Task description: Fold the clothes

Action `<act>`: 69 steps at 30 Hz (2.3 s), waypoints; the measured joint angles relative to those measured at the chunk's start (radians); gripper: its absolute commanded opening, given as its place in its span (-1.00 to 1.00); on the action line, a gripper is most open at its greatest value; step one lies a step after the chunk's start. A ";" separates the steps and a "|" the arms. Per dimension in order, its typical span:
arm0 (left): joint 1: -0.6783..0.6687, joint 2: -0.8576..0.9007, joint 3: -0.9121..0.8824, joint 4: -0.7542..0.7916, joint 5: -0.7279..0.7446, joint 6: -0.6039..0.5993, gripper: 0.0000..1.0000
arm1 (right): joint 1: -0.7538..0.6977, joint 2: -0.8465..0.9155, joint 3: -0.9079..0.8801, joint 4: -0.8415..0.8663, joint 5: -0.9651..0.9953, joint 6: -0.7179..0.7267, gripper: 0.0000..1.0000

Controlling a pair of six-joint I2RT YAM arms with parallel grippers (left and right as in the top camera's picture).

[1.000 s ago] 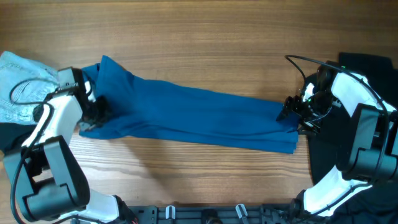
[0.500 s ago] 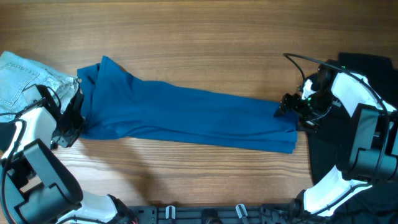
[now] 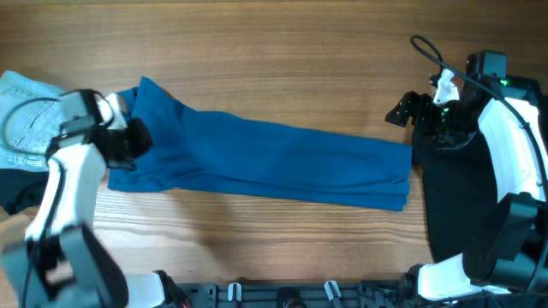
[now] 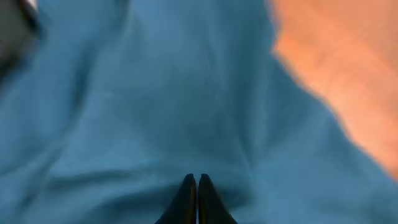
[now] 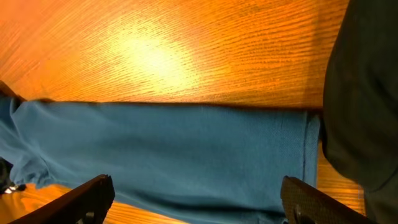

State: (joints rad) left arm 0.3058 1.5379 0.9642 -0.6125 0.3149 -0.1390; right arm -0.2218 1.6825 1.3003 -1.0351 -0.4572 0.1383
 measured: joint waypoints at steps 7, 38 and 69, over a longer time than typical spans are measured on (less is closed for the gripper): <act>0.023 0.252 0.003 0.076 -0.113 -0.142 -0.92 | 0.000 0.000 0.000 -0.049 0.007 0.015 0.96; 0.195 -0.017 0.012 0.059 0.065 -0.124 -0.83 | 0.145 0.005 -0.574 0.386 -0.217 0.085 -0.92; 0.195 -0.231 0.012 -0.008 0.080 -0.124 -0.82 | 0.617 0.143 0.124 0.213 0.170 0.313 -0.85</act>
State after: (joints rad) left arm 0.5003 1.3067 0.9764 -0.6201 0.3950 -0.2630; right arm 0.3950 1.8256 1.4239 -0.8223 -0.2874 0.4515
